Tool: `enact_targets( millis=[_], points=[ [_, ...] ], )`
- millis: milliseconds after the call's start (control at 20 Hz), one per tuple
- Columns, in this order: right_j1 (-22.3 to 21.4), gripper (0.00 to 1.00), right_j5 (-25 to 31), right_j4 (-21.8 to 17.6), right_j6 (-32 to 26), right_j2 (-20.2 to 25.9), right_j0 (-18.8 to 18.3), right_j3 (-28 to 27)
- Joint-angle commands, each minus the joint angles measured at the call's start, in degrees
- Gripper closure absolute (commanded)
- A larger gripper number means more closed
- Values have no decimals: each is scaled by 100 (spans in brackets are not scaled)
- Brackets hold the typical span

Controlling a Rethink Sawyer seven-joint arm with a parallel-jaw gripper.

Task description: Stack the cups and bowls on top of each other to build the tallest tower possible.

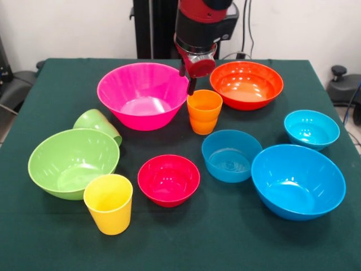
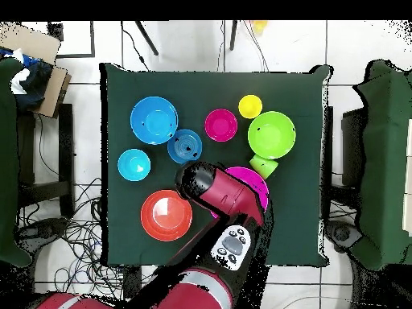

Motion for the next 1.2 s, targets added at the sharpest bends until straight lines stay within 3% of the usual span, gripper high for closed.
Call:
enact_targets(
  millis=[50, 350, 600, 900, 1200],
  points=[
    [-74, 0, 347, 194, 1077, 533, 43, 220],
    [-391, 0, 1147, 483, 1742, 552, 347, 62],
    [-104, 0, 910, 944, 2762, 240, 794, -122],
    [-69, 0, 907, 1023, 2895, 190, 850, -118],
    [-162, 0, 481, 892, 2445, 483, 548, 216]
  ],
)
